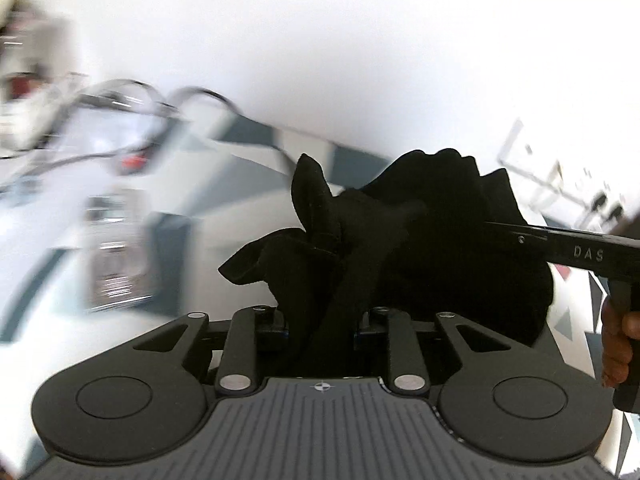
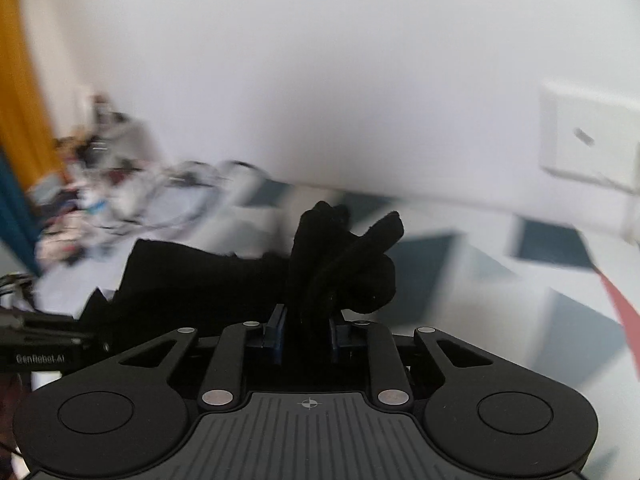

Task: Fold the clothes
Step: 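Lift the black sweater with both grippers and carry it toward the beige chair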

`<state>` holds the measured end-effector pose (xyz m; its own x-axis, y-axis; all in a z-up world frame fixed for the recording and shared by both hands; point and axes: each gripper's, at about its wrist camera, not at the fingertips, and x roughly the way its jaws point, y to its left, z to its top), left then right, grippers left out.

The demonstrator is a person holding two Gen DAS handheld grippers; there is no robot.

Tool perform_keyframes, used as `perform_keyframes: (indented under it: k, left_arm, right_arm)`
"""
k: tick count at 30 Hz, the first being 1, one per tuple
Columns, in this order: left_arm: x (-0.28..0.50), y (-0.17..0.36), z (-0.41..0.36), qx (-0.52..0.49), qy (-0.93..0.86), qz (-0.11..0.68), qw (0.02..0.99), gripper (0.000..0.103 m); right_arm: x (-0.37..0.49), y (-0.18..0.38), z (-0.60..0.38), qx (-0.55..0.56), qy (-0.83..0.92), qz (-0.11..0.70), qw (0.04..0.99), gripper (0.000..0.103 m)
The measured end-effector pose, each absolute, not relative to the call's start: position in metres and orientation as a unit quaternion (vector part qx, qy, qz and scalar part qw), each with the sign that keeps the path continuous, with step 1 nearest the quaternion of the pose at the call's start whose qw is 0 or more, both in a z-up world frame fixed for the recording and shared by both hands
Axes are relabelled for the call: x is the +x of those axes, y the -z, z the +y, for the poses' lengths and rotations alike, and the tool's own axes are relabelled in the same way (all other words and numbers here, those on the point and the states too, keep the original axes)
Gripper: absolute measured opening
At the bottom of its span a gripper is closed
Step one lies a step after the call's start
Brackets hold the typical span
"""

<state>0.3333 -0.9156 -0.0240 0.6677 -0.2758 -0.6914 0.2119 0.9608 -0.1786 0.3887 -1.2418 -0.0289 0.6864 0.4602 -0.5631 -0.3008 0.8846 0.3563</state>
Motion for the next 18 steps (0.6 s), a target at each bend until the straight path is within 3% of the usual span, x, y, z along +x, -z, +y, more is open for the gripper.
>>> perform_keyframes:
  k: [9, 18]
  left_arm:
    - [0.135, -0.03, -0.748, -0.095, -0.055, 0.323, 0.94, 0.025]
    - [-0.058, -0.057, -0.623, -0.131, -0.216, 0.298, 0.92, 0.025]
  right_arm:
    - [0.302, -0.042, -1.08, 0.086, -0.365, 0.323, 0.869, 0.018]
    - [0.172, -0.075, -0.896, 0.055, -0.481, 0.358, 0.798, 0.018]
